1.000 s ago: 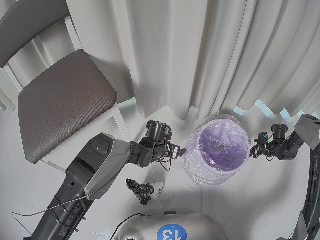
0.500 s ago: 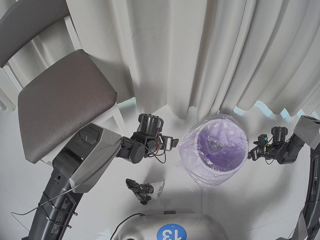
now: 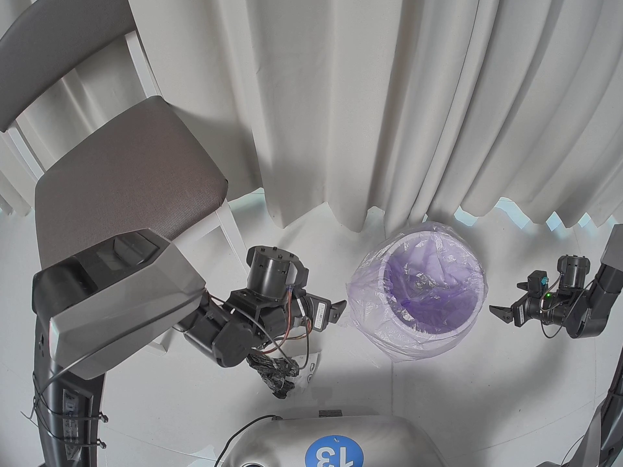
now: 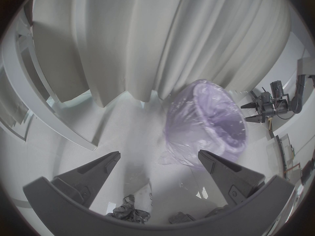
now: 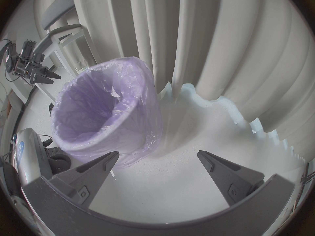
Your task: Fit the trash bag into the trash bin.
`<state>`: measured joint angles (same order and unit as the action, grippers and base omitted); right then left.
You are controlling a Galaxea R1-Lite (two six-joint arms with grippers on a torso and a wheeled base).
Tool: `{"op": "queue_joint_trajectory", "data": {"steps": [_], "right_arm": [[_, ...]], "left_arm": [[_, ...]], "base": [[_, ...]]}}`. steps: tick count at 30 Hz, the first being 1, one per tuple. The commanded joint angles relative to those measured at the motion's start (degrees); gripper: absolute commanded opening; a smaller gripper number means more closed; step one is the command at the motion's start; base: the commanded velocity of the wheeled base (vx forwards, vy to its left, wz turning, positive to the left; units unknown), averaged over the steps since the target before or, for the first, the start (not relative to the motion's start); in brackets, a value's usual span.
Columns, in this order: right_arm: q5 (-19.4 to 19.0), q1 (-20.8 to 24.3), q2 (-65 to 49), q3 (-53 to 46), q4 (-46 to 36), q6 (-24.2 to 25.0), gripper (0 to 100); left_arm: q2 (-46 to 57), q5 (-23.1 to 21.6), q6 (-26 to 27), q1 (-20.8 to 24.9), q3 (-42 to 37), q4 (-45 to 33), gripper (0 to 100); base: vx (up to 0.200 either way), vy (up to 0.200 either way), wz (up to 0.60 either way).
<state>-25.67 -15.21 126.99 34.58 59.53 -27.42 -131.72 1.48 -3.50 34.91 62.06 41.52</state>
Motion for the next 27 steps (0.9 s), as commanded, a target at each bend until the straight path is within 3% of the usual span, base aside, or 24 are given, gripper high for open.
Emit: {"op": "queue_joint_trajectory", "data": {"steps": [1, 11, 21, 27], "right_arm": [[0.01, -0.34, -5.35, -7.87, 5.07, -1.32, 100], [0.27, 2.29, -3.59, -14.72, 12.02, -3.87, 100], [4.23, 7.66, 4.76, -23.69, 30.47, -4.22, 100], [4.40, 9.24, 7.92, -23.42, 30.47, -4.22, 100]], "left_arm": [[2.78, -0.33, 1.21, 2.62, -7.13, 4.97, 100], [-2.40, -2.44, 3.41, 2.79, -5.64, 7.35, 100], [-7.32, -2.71, 4.55, 3.23, -3.70, 10.33, 100], [-12.07, -2.18, 5.43, 2.70, 0.52, 12.53, 100]], "base": [[0.000, 0.000, 0.00], [0.000, 0.000, 0.00], [0.000, 0.000, 0.00], [0.000, 0.000, 0.00]]}}
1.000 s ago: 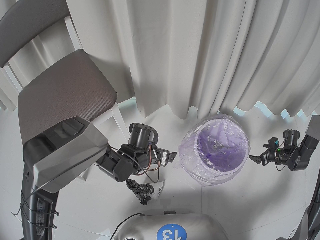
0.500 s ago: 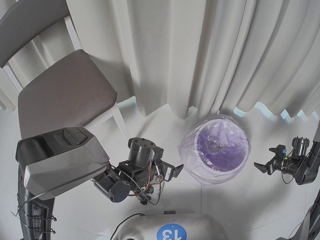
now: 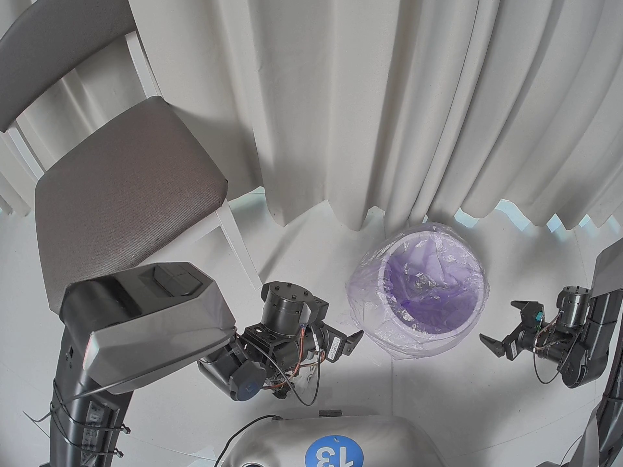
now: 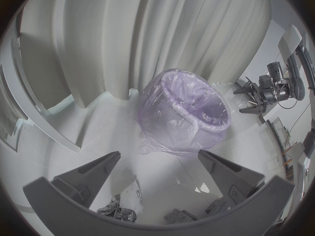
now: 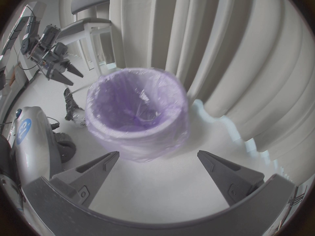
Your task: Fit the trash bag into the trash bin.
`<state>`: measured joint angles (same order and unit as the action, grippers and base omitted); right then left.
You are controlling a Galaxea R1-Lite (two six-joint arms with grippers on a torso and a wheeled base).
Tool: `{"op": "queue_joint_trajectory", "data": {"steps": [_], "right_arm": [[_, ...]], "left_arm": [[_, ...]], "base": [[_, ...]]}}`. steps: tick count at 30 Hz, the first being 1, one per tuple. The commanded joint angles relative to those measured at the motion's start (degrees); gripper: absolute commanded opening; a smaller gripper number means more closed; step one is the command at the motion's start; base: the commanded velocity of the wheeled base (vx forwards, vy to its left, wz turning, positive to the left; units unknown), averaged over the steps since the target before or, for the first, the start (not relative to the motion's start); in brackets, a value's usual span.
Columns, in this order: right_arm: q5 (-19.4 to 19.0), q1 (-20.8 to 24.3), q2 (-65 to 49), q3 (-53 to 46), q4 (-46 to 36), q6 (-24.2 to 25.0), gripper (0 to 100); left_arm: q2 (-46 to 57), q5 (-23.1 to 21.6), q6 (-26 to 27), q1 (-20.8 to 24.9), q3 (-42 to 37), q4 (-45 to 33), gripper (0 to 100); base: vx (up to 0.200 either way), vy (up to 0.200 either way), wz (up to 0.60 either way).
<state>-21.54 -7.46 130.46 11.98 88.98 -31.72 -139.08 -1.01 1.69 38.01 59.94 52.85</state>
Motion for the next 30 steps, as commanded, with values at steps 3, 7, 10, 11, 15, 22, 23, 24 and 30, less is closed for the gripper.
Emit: {"op": "queue_joint_trajectory", "data": {"steps": [3, 7, 10, 11, 15, 22, 23, 24, 30], "right_arm": [[0.01, 1.48, 5.06, -0.82, 1.02, 0.34, 100], [-0.08, 1.22, 7.00, 1.20, 1.02, 0.52, 100], [0.01, 1.22, 9.28, 4.01, 1.02, 1.40, 100], [0.18, 1.22, 10.16, 5.59, 1.02, 2.19, 100], [0.36, 1.48, 12.18, 10.69, 1.02, 4.91, 100], [0.97, 1.48, 15.61, 18.51, 1.02, 7.46, 100], [0.97, 1.48, 16.14, 19.75, 0.93, 7.46, 100], [0.97, 1.48, 16.75, 21.06, 0.67, 7.46, 100], [2.29, 1.48, 17.72, 29.59, -6.54, 9.40, 100]], "left_arm": [[-6.99, -0.22, 0.33, -1.54, 4.57, 1.91, 100], [-10.68, 0.31, -0.20, -1.80, 11.60, 2.17, 100], [-13.67, 0.48, -0.29, -2.41, 18.90, 1.21, 100], [-14.90, 0.57, -0.29, -2.85, 21.89, 0.77, 100], [-17.80, 1.54, -0.38, -4.35, 31.82, -5.12, 100], [-20.88, 3.91, -0.73, -6.11, 43.07, -13.03, 100], [-21.05, 3.91, -0.73, -6.28, 44.39, -14.44, 100], [-21.58, 4.00, -0.73, -6.37, 45.97, -15.67, 100], [-25.19, 6.20, -0.73, -6.55, 54.65, -20.59, 100]], "base": [[0.000, 0.000, 0.00], [0.000, 0.000, 0.00], [0.000, 0.000, 0.00], [0.000, 0.000, 0.00], [0.000, 0.000, 0.00], [0.000, 0.000, 0.00], [0.000, 0.000, 0.00], [0.000, 0.000, 0.00], [0.000, 0.000, 0.00]]}}
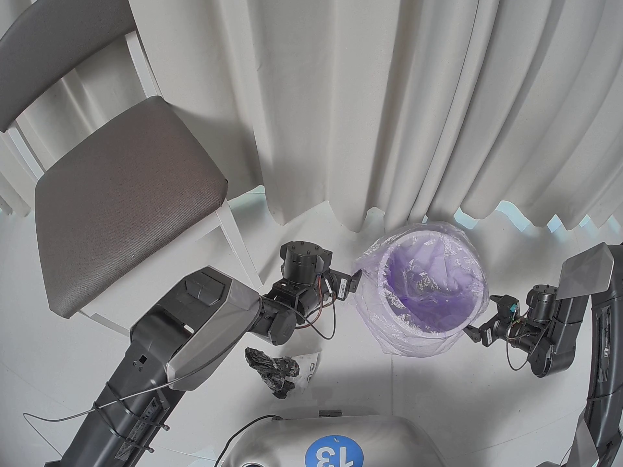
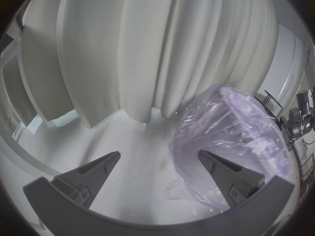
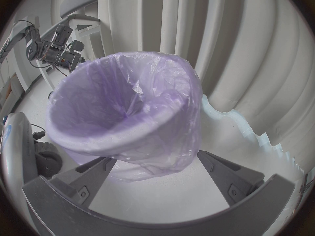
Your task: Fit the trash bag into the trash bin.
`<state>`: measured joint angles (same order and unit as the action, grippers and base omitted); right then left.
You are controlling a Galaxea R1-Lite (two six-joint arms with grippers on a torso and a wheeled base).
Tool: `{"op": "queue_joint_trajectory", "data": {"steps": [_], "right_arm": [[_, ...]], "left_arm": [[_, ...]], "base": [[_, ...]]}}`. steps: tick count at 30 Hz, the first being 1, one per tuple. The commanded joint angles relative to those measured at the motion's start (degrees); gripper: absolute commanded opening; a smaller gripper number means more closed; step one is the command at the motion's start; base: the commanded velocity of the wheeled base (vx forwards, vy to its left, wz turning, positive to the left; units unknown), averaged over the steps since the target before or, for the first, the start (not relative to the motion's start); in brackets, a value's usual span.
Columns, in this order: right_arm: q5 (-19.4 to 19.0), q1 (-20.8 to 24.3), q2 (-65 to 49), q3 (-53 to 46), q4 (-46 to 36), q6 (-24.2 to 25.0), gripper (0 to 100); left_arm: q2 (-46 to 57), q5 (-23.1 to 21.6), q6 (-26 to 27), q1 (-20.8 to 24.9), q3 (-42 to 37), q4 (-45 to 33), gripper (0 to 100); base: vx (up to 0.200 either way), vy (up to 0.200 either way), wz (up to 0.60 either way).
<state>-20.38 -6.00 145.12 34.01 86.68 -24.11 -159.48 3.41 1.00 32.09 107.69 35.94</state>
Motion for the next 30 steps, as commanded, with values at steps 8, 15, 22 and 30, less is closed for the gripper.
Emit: {"op": "queue_joint_trajectory", "data": {"steps": [8, 15, 22, 30], "right_arm": [[1.75, -0.33, 3.15, 14.94, -12.85, 3.72, 100], [1.66, -0.24, 3.15, 14.77, -13.37, 3.63, 100], [1.66, -2.00, -3.96, 3.78, -9.42, 3.02, 100], [1.66, -2.70, -13.72, -9.93, -0.72, 2.84, 100]], "left_arm": [[-5.58, 0.89, 0.06, 0.17, 6.90, -7.90, 100], [-7.43, -2.27, 0.06, 0.96, 6.90, -8.43, 100], [-2.86, 3.35, -1.00, -0.71, 6.74, -7.29, 100], [15.07, 4.58, -2.76, -1.94, -18.13, 2.12, 100]], "base": [[0.000, 0.000, 0.00], [0.000, 0.000, 0.00], [0.000, 0.000, 0.00], [0.000, 0.000, 0.00]]}}
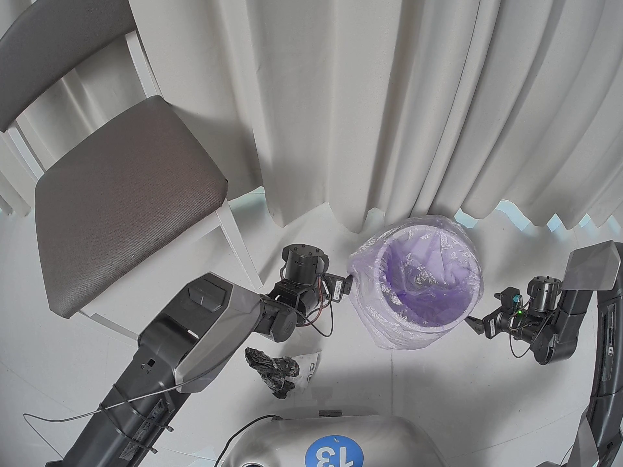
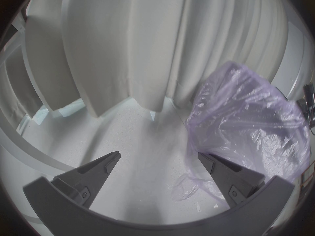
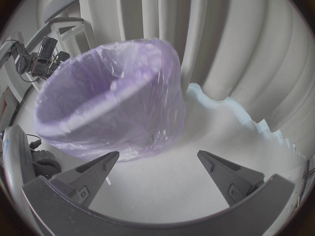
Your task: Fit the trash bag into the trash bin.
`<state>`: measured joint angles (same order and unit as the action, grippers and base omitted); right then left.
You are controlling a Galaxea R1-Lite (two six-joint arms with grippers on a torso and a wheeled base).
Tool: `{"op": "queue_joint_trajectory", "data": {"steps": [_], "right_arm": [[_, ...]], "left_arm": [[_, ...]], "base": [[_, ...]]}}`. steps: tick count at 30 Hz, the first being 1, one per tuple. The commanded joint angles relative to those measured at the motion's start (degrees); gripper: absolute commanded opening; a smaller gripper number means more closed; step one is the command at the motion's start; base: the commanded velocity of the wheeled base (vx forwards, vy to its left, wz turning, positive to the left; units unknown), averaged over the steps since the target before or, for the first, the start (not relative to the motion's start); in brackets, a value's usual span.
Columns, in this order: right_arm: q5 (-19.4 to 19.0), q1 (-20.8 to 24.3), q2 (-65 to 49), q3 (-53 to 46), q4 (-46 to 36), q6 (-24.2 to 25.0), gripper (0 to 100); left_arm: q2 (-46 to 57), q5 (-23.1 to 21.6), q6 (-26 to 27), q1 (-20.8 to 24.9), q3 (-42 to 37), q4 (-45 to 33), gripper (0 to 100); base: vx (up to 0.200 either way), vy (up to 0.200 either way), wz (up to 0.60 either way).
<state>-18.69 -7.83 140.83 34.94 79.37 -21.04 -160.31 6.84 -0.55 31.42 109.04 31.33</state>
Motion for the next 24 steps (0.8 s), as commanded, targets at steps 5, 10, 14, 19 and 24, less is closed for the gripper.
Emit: {"op": "queue_joint_trajectory", "data": {"steps": [5, 10, 14, 19, 24], "right_arm": [[-0.56, -0.35, -14.26, -17.45, 10.63, -2.25, 100], [-2.93, 1.59, -20.06, -18.94, 10.63, -3.22, 100], [-3.64, 4.66, -22.88, -16.66, 10.63, -2.16, 100], [-3.37, 6.24, -24.46, -14.90, 10.19, -1.81, 100], [-3.37, 8.09, -32.72, -11.38, -5.11, -1.81, 100]], "left_arm": [[26.10, -0.77, -0.77, -1.27, -37.50, 13.41, 100], [33.04, -2.80, -0.68, -1.53, -49.02, 16.22, 100], [37.08, -4.38, -0.68, -1.62, -57.10, 17.80, 100], [39.81, -7.45, 0.72, -2.15, -67.30, 22.64, 100], [38.67, -9.48, 6.09, -4.96, -79.34, 29.40, 100]], "base": [[0.000, 0.000, 0.00], [0.000, 0.000, 0.00], [0.000, 0.000, 0.00], [0.000, 0.000, 0.00], [0.000, 0.000, 0.00]]}}
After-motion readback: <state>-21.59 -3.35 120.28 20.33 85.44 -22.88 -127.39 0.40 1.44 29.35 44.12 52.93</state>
